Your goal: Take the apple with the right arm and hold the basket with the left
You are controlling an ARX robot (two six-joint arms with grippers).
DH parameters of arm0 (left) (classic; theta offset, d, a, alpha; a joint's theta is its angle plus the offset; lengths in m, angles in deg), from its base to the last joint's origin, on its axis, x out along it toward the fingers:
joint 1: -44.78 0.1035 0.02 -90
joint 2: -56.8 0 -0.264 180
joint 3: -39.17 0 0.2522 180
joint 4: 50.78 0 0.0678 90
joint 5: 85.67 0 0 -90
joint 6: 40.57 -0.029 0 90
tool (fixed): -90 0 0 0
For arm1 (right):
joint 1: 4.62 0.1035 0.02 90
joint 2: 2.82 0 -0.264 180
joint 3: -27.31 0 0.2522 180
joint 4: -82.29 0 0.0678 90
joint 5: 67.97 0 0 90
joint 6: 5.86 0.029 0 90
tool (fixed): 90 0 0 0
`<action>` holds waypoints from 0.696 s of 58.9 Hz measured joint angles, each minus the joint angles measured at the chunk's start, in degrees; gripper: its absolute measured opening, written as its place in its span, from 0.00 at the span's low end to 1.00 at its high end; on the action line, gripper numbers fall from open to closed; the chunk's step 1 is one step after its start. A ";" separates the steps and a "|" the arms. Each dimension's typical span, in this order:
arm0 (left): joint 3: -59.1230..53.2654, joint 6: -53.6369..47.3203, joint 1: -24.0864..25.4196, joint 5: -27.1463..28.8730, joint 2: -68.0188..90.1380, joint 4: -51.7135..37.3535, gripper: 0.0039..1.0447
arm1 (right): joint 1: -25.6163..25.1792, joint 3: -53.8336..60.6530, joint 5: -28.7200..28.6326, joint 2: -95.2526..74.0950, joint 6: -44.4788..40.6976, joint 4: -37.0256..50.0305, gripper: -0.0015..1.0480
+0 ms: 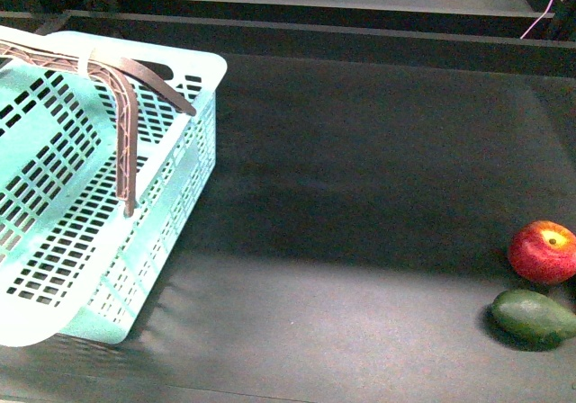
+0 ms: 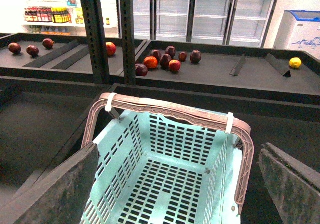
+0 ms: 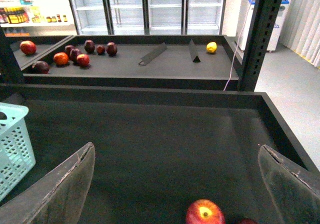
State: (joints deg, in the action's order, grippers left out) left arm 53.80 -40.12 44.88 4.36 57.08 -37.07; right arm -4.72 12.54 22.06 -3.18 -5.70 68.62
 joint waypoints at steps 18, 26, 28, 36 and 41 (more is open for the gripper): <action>0.00 0.00 0.00 -0.02 0.00 0.00 0.93 | -0.02 0.00 0.00 0.00 -0.02 0.00 0.92; 0.00 0.00 0.00 -0.02 0.00 0.00 0.93 | -0.02 0.00 0.00 0.00 -0.02 0.00 0.92; 0.00 0.00 0.00 -0.02 0.00 0.00 0.93 | 0.00 0.00 0.00 0.00 -0.02 0.00 0.92; 2.58 4.20 -3.19 9.53 3.48 6.99 0.93 | -0.02 0.00 -0.02 0.00 -0.02 0.00 0.92; 9.14 16.87 -10.03 26.38 17.14 18.23 0.93 | 0.00 0.00 -0.02 0.07 -0.02 -0.02 0.92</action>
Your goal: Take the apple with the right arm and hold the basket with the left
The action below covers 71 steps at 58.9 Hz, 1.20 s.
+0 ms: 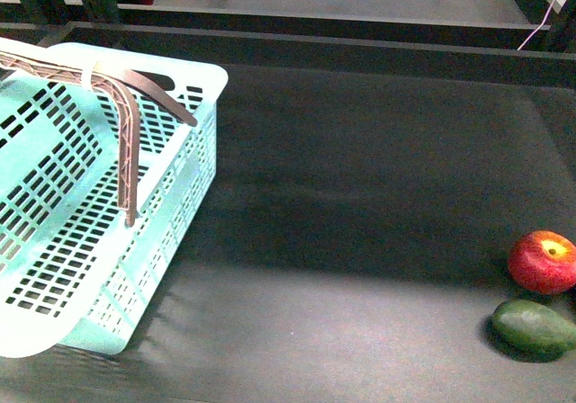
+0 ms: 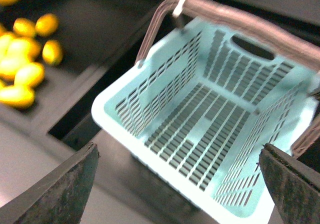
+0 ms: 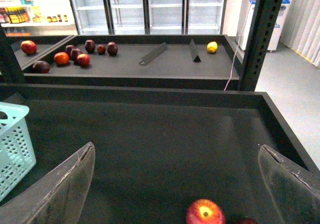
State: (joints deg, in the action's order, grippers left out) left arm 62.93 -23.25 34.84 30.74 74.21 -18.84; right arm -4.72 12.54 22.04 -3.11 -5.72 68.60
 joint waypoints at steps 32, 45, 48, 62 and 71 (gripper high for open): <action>21.18 40.19 9.35 -24.02 53.51 -25.31 0.93 | 0.00 0.00 0.02 0.00 0.00 0.00 0.92; 29.70 44.46 9.55 -27.52 67.21 -30.42 0.93 | 0.00 0.00 0.02 0.00 0.00 0.00 0.92; 31.78 45.18 9.55 -27.32 70.40 -31.08 0.93 | 0.00 0.00 0.02 0.00 0.00 0.00 0.92; 40.13 47.91 9.57 -26.86 82.40 -33.27 0.93 | 0.00 0.00 0.02 0.00 0.00 0.00 0.92; 45.37 49.16 10.08 -26.51 88.06 -33.16 0.93 | 0.00 0.00 0.02 0.00 0.00 0.00 0.92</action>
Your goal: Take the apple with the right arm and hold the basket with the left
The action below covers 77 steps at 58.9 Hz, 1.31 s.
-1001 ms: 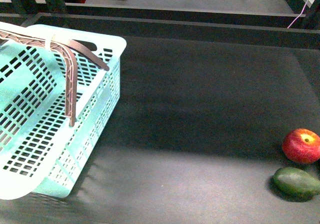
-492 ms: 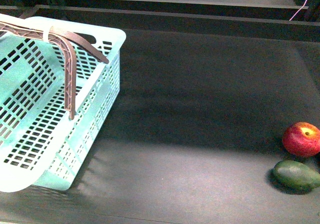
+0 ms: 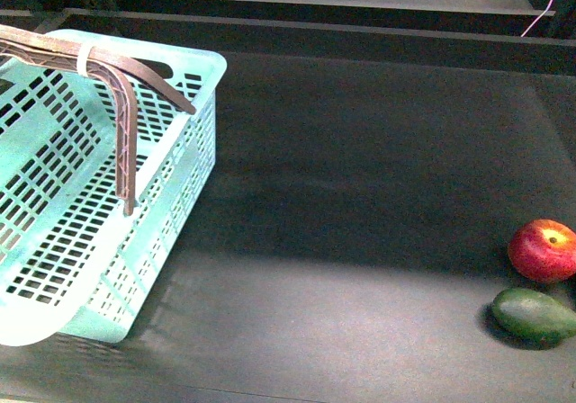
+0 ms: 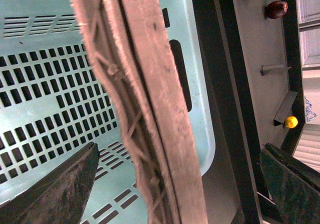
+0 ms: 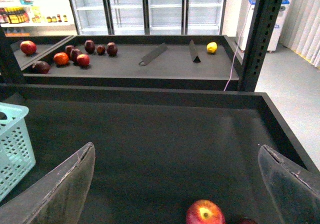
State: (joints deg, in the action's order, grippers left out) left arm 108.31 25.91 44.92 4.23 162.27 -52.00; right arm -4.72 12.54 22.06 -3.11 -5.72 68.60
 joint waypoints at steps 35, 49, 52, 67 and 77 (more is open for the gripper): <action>2.71 2.19 1.92 2.45 4.48 1.86 0.40 | 0.00 0.00 0.00 0.00 0.00 0.00 0.92; 4.83 4.92 0.04 3.61 4.61 3.80 0.16 | 0.00 0.00 0.00 0.00 0.00 0.00 0.92; 4.79 4.72 -0.79 3.96 3.89 4.55 0.16 | 0.00 0.00 0.00 0.00 0.00 0.00 0.92; 4.11 0.63 -7.82 4.13 -3.02 7.65 0.16 | 0.00 0.00 0.00 0.00 0.00 0.00 0.92; 6.86 -1.51 -14.53 4.07 -6.97 10.03 0.16 | 0.00 0.00 0.00 0.00 0.00 0.00 0.92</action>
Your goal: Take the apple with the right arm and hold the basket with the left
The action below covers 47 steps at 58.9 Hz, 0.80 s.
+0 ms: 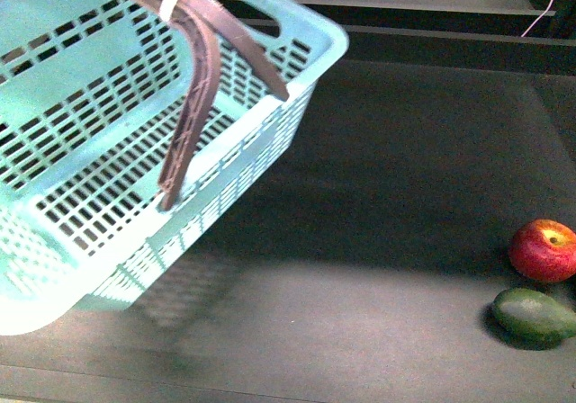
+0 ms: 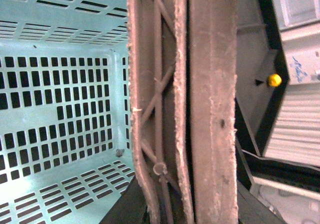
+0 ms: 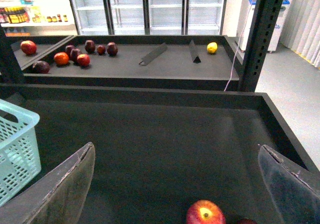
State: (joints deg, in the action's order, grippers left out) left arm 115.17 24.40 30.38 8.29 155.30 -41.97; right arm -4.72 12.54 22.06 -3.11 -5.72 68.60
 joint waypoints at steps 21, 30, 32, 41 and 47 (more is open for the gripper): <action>9.35 -3.10 -18.01 -0.98 1.95 3.32 0.16 | 0.00 0.00 0.00 0.00 0.00 0.00 0.92; 9.77 -3.67 -21.07 -1.53 2.89 3.98 0.16 | 0.00 0.00 0.00 0.00 0.00 0.00 0.92; 9.77 -3.82 -21.38 -1.73 2.91 4.02 0.16 | 0.00 0.00 0.00 0.00 0.00 0.00 0.92; 9.77 -4.76 -21.62 -1.05 2.91 4.17 0.16 | 0.00 0.00 0.00 0.00 0.00 0.00 0.92; 9.77 -5.22 -21.44 -0.85 2.91 4.17 0.16 | 0.00 0.00 0.00 0.00 0.00 0.00 0.92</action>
State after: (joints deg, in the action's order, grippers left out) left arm 124.94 19.18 8.94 7.44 158.21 -37.79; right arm -4.72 12.54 22.06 -3.11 -5.72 68.60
